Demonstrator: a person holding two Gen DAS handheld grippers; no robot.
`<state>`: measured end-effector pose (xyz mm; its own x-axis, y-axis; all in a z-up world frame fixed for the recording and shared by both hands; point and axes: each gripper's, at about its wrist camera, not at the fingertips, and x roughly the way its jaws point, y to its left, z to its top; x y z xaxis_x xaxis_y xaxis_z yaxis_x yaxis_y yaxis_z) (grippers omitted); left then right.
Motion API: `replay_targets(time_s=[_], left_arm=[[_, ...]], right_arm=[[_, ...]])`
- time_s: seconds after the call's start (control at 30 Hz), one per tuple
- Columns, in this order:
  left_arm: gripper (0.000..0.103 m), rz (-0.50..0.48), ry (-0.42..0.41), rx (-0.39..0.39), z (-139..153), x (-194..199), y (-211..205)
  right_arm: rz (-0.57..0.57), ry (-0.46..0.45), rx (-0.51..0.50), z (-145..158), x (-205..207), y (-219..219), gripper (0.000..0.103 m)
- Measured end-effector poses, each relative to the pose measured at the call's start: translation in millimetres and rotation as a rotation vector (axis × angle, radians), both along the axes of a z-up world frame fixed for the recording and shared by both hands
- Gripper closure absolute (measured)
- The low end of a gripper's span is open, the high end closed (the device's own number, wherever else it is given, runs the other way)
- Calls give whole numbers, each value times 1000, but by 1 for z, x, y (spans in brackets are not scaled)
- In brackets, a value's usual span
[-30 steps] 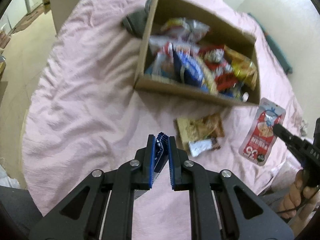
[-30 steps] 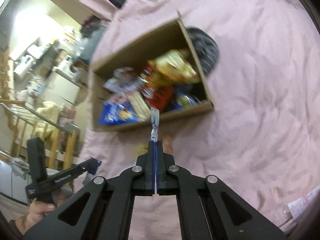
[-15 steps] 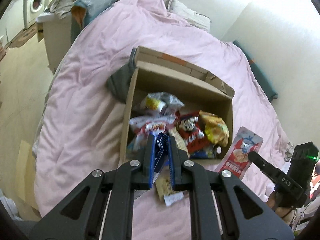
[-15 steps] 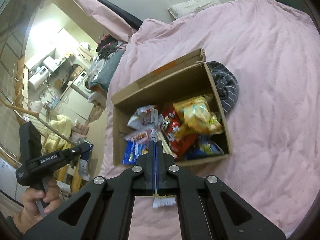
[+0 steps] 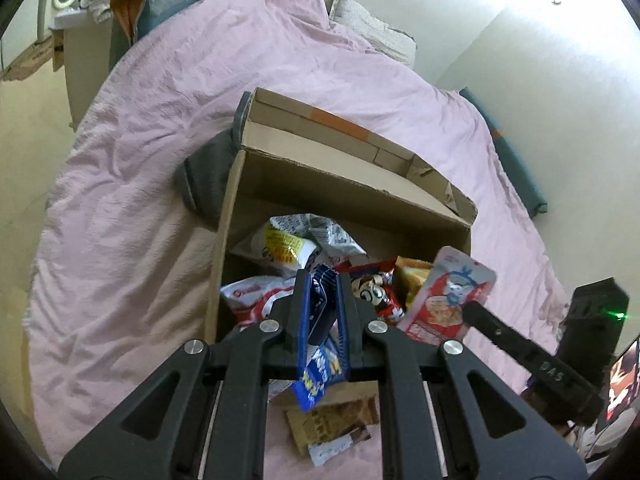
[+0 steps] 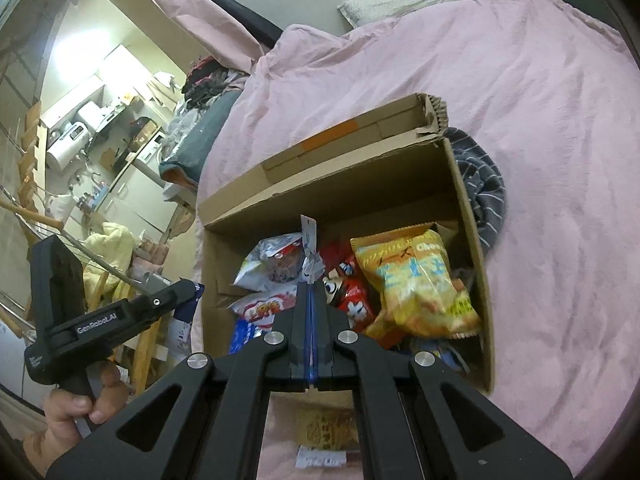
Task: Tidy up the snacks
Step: 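Lower both held items into the box and open both tools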
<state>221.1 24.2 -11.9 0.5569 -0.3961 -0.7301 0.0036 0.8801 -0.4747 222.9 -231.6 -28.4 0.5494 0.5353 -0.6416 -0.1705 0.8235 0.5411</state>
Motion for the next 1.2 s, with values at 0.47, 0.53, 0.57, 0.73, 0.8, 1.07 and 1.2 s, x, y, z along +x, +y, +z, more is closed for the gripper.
replay_targets(time_s=[0.47, 0.53, 0.57, 0.73, 0.8, 1.07, 1.2], left_arm=[[93, 7, -17, -1, -23, 10, -7], [93, 2, -27, 8, -21, 9, -10], [93, 1, -28, 18, -21, 9, -12], [93, 9, -15, 39, -24, 9, -13], [88, 7, -9, 48, -25, 9, -14], [57, 5, -20, 68, -21, 5, -16], [37, 10, -36, 92, -17, 3, -15]], right_arm=[[86, 64, -2, -32, 9, 17, 103], [85, 64, -25, -33, 9, 19, 103], [88, 62, -32, -33, 10, 20, 103], [82, 66, -30, -34, 9, 20, 103], [88, 60, -35, -34, 9, 21, 103], [108, 43, -33, -33, 8, 26, 102], [130, 33, -48, -32, 7, 31, 100]])
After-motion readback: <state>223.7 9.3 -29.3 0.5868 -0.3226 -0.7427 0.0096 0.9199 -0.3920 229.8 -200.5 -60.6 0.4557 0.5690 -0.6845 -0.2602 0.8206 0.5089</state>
